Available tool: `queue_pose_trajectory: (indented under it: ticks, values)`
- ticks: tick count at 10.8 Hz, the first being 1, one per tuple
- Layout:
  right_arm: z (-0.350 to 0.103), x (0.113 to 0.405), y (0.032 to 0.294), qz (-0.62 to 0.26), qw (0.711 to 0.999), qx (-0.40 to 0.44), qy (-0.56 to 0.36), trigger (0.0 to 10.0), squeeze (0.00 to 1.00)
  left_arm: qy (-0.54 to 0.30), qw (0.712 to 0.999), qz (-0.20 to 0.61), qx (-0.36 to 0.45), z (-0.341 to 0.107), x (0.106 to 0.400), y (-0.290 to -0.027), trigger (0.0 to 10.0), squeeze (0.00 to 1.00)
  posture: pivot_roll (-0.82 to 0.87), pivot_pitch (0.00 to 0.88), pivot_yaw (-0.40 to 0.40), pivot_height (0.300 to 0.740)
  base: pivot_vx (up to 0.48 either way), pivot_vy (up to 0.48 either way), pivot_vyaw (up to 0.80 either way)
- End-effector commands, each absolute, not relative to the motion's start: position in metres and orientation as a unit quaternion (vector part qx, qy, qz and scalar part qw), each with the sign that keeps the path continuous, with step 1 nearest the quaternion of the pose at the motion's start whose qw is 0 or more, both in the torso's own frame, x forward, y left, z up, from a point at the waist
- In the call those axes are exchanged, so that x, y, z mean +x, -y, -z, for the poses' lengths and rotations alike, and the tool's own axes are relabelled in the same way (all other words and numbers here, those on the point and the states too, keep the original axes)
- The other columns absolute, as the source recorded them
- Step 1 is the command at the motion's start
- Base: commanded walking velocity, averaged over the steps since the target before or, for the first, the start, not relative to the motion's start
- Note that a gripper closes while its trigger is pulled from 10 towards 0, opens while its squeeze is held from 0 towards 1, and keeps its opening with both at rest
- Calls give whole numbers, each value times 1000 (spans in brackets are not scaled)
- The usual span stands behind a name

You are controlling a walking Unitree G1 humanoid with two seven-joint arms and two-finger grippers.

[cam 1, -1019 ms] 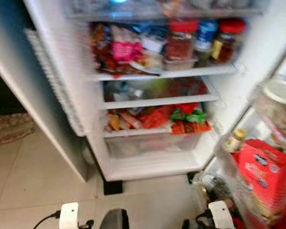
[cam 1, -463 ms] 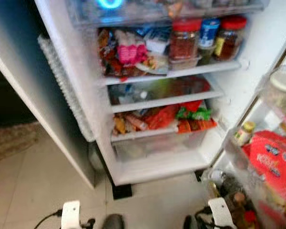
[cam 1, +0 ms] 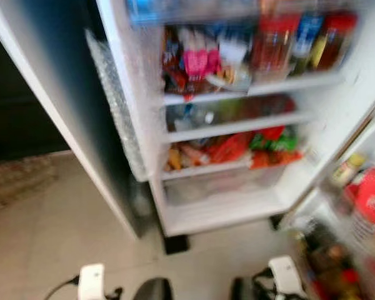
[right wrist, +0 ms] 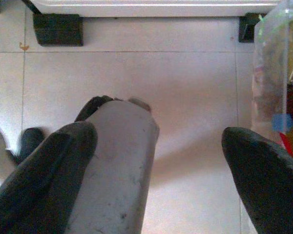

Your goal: Restocking fridge

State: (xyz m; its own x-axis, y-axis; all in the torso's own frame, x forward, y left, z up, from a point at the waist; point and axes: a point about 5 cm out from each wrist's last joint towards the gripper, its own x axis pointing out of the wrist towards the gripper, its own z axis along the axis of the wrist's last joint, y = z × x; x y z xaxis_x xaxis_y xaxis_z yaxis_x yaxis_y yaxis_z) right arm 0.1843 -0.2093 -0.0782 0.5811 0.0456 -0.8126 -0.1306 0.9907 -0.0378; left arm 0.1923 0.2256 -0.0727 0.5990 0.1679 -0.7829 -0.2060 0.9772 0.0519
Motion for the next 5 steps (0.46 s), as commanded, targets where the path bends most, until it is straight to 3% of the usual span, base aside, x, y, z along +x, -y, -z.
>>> queue_pose_trajectory:
  ticks: [1,5]
  values:
    - [91,159,206,-54,862,-40,-503,10000,0,-439,891,-110,-14,73,189,-231,10000,0,44,138,9,621,0,398,0]
    - [91,159,205,-56,862,-42,-503,10000,0,-435,893,-115,-16,73,189,-232,10000,0,42,139,10,621,0,382,0]
